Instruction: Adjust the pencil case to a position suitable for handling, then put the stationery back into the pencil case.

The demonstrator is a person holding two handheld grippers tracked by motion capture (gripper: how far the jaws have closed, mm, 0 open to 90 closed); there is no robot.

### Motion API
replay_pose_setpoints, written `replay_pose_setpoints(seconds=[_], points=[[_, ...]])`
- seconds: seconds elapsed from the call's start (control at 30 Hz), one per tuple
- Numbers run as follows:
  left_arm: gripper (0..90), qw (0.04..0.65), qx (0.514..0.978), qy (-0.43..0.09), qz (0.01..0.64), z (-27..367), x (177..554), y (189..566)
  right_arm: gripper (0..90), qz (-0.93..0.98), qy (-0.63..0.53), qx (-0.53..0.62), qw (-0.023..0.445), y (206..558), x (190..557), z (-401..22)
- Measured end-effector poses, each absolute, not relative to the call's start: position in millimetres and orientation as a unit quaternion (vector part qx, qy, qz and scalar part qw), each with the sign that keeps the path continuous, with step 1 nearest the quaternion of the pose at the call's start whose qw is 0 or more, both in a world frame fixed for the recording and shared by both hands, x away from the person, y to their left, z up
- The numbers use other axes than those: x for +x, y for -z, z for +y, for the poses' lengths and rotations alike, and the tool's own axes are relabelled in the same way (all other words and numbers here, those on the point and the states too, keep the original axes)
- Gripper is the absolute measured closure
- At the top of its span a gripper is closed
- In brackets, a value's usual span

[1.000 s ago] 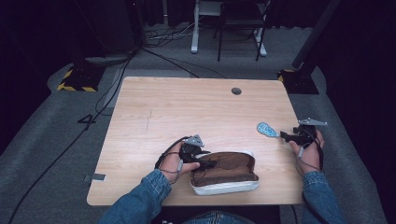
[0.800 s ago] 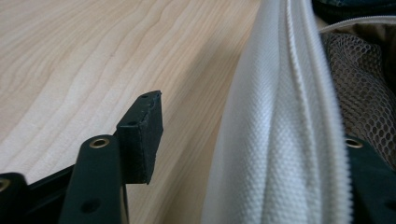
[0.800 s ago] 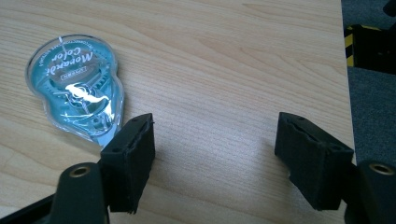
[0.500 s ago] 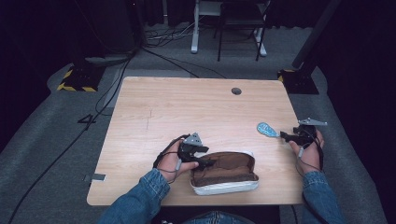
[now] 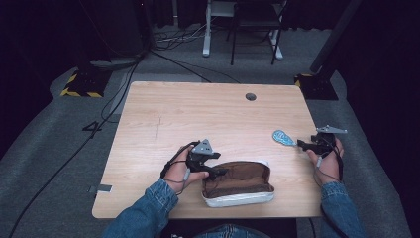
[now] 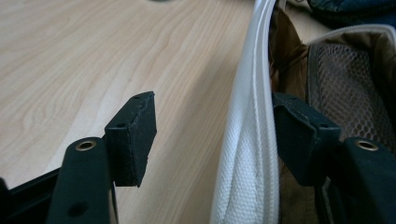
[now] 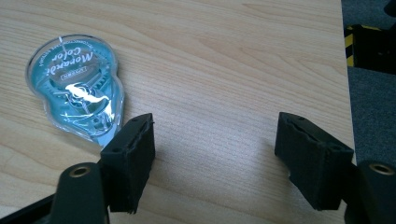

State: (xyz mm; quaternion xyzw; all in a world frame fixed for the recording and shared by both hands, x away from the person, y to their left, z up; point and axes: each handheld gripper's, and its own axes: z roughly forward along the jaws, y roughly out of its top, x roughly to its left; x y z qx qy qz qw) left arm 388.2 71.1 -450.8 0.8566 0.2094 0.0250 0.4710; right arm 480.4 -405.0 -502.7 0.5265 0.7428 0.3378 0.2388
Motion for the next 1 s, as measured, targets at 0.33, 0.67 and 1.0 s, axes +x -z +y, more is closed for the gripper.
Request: replay_pose_setpoints(seconds=[0.33,0.67,1.0], points=[[33.0,0.485,0.846,-0.049,0.216,91,384,428,28.7,0.743,-0.338,0.526,0.239,503,480,-405],[32.7,0.483,0.828,-0.102,0.266,135,387,413,30.8,0.738,-0.336,0.536,0.236,501,479,-405],[32.6,0.439,0.826,-0.132,0.328,168,390,422,26.5,0.732,-0.365,0.530,0.226,481,483,-402]])
